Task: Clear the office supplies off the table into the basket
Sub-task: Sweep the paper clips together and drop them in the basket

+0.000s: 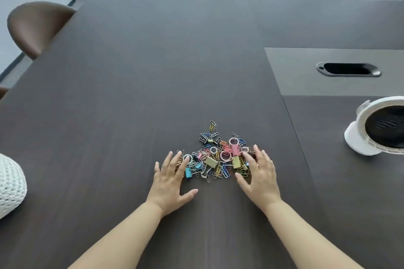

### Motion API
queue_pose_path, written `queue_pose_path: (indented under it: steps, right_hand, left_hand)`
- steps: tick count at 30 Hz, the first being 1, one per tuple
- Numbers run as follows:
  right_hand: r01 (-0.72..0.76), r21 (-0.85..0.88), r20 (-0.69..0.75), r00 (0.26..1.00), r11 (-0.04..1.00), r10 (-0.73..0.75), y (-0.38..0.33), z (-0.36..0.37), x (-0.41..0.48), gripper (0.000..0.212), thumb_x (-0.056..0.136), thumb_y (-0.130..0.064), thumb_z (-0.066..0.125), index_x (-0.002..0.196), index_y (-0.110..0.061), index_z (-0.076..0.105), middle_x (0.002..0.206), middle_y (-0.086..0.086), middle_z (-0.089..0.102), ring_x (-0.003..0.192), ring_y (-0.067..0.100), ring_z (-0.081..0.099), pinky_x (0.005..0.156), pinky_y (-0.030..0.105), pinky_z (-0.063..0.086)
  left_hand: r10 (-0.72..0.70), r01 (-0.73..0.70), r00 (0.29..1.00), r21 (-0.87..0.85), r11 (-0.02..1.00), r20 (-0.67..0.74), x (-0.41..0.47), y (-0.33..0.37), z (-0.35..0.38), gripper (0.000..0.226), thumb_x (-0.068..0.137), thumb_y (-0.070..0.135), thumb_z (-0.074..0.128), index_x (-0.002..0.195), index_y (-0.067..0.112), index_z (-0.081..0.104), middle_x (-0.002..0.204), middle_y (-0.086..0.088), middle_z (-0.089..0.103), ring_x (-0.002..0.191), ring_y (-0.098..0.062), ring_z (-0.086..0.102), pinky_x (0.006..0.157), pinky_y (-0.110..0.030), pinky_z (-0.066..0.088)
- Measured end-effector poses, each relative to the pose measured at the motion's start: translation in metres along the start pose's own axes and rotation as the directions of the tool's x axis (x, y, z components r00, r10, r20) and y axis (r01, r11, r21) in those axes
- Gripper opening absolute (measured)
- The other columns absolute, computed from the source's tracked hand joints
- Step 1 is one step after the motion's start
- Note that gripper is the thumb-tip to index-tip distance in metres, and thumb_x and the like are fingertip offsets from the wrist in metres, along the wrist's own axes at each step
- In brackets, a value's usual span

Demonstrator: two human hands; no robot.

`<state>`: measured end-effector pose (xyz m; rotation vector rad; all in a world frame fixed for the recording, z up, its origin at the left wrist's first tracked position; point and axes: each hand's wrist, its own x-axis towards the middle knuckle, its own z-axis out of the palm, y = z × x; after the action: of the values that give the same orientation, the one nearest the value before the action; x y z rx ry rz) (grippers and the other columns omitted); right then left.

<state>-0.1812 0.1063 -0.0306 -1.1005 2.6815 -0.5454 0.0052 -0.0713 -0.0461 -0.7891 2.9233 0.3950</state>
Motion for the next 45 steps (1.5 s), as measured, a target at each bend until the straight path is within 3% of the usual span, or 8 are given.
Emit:
queue_pose_path:
  steps: [4,9,14,18,24,33,39,45]
  right_hand:
    - [-0.078,-0.204,0.198,0.973,0.976,0.119,0.002,0.003,0.005,0.103,0.071,-0.076,0.048,0.146,-0.03,-0.005,0.155,0.003,-0.016,0.142,0.03,-0.013,0.114,0.05,-0.003]
    - [-0.021,-0.227,0.209,0.975,0.974,0.07,-0.007,0.01,0.033,0.108,0.066,-0.082,0.044,0.143,-0.035,-0.017,0.154,0.002,-0.023,0.141,0.031,-0.018,0.113,0.052,-0.006]
    - [0.096,-0.258,0.204,0.978,0.962,-0.043,-0.004,0.014,0.059,0.098,0.058,-0.087,0.021,0.143,-0.043,-0.001,0.157,-0.002,-0.008,0.142,0.03,-0.01,0.114,0.048,-0.005]
    - [0.142,-0.204,0.075,0.989,0.969,-0.13,-0.003,0.02,0.057,0.081,0.067,-0.078,0.033,0.136,-0.035,0.037,0.144,0.002,0.038,0.132,0.025,0.023,0.109,0.048,0.03]
    - [0.147,-0.184,-0.079,0.983,0.972,-0.164,-0.004,0.024,0.053,0.074,0.066,-0.073,0.043,0.121,-0.026,0.054,0.11,0.0,0.06,0.098,0.022,0.038,0.078,0.04,0.052]
    - [0.116,-0.197,-0.143,0.979,0.973,-0.146,-0.015,0.022,0.046,0.067,0.069,-0.068,0.037,0.112,-0.017,0.046,0.074,-0.001,0.058,0.064,0.02,0.056,0.043,0.026,0.047]
    - [0.143,-0.184,-0.141,0.975,0.973,-0.17,-0.012,0.025,0.048,0.072,0.058,-0.061,0.073,0.108,-0.018,0.044,0.076,-0.002,0.062,0.067,0.02,0.06,0.043,0.026,0.047]
    - [0.094,-0.088,0.029,0.995,0.992,-0.091,-0.017,0.015,0.053,0.066,0.075,-0.065,0.056,0.121,-0.021,0.037,0.101,-0.01,0.062,0.094,0.016,0.057,0.069,0.032,0.048]
  left_hand:
    - [-0.005,0.002,1.0,0.072,0.997,0.031,0.024,0.007,-0.003,0.096,0.063,0.082,0.024,0.142,0.038,-0.007,0.151,0.004,-0.01,0.138,-0.026,-0.014,0.103,-0.062,0.005]
    - [0.056,-0.079,0.99,0.184,0.98,0.127,0.06,0.017,-0.01,0.086,0.061,0.08,-0.002,0.128,0.037,-0.034,0.136,0.007,-0.043,0.13,-0.026,-0.039,0.107,-0.062,-0.005]
    - [0.153,-0.157,0.987,0.162,0.974,0.037,0.083,0.011,-0.007,0.08,0.074,0.075,0.014,0.144,0.039,0.004,0.155,0.003,0.013,0.14,-0.027,0.009,0.11,-0.053,0.01]
    - [0.292,-0.259,0.932,0.168,0.951,-0.216,0.083,0.006,0.004,0.065,0.078,0.065,0.034,0.128,0.026,0.045,0.115,0.003,0.06,0.099,-0.017,0.043,0.082,-0.033,0.044]
    - [0.287,-0.26,0.904,0.126,0.957,-0.317,0.08,0.01,0.005,0.042,0.077,0.057,0.04,0.098,0.022,0.049,0.077,0.001,0.058,0.065,-0.019,0.056,0.052,-0.025,0.047]
    - [0.195,-0.176,0.906,0.084,0.981,-0.376,0.073,0.013,0.007,0.031,0.077,0.048,0.044,0.074,0.018,0.054,0.061,0.004,0.058,0.052,-0.02,0.055,0.048,-0.026,0.042]
    - [0.184,-0.191,0.901,0.021,0.981,-0.393,0.073,0.013,0.003,0.031,0.078,0.045,0.044,0.07,0.018,0.055,0.054,0.006,0.056,0.047,-0.016,0.057,0.044,-0.022,0.043]
    - [0.166,-0.185,0.927,-0.025,0.982,-0.338,0.073,0.012,0.0,0.031,0.08,0.045,0.042,0.076,0.019,0.059,0.061,0.006,0.062,0.053,-0.016,0.062,0.044,-0.022,0.045]
